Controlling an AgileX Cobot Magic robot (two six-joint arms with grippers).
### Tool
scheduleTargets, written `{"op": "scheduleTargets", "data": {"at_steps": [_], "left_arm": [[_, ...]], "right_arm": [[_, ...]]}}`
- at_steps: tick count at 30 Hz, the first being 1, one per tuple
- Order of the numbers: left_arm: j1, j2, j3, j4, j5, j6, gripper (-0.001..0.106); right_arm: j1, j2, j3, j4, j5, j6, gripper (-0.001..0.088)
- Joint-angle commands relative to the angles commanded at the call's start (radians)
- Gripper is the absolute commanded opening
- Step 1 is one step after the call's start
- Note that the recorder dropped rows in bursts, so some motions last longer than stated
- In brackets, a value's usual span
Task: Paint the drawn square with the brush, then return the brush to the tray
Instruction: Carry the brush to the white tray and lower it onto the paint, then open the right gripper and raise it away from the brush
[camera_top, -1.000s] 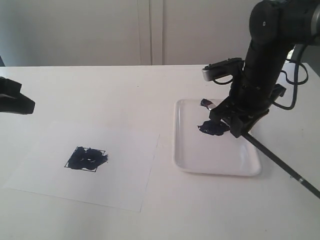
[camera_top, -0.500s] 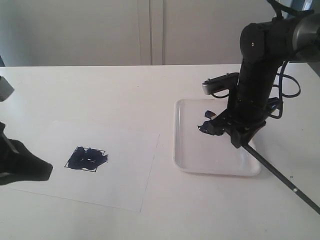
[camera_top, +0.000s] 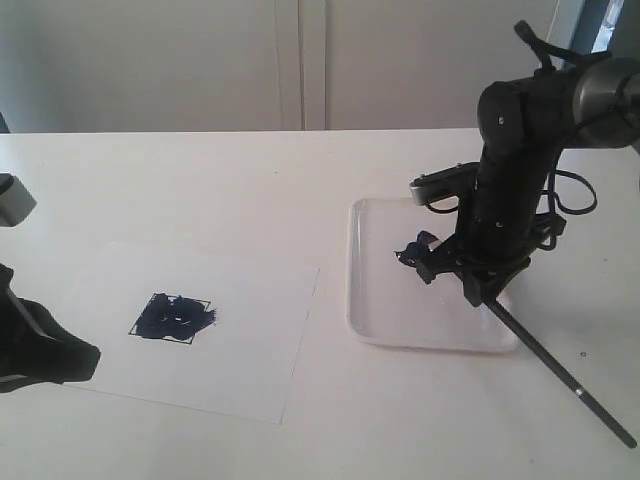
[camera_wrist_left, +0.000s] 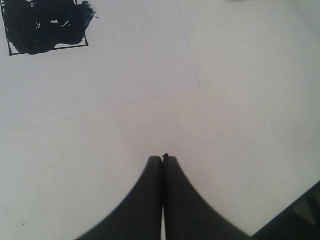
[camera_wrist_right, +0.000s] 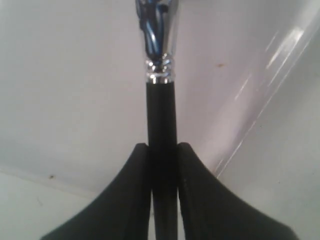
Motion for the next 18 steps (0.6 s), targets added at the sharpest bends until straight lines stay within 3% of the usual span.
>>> {"op": "scheduleTargets", "data": {"at_steps": [5,10,12,18], "left_arm": [[0.000,0.000,0.000,0.015,0.000,-0.005,0.000],[0.000,0.000,0.000,0.015,-0.004,-0.009,0.000],[0.000,0.000,0.000,0.019,-0.004,-0.009,0.000],[0.000,0.000,0.000,0.021,-0.004,-0.009,0.000]], "right_arm": [[0.000,-0.002,0.000,0.000,-0.003,0.000,0.0246],[0.000,-0.002,0.000,0.023,0.019,0.000,0.0511],[0.000,-0.004,0.000,0.029,0.034,0.004,0.0548],[0.000,-0.106,0.000,0.086,0.064,0.022,0.0545]]}}
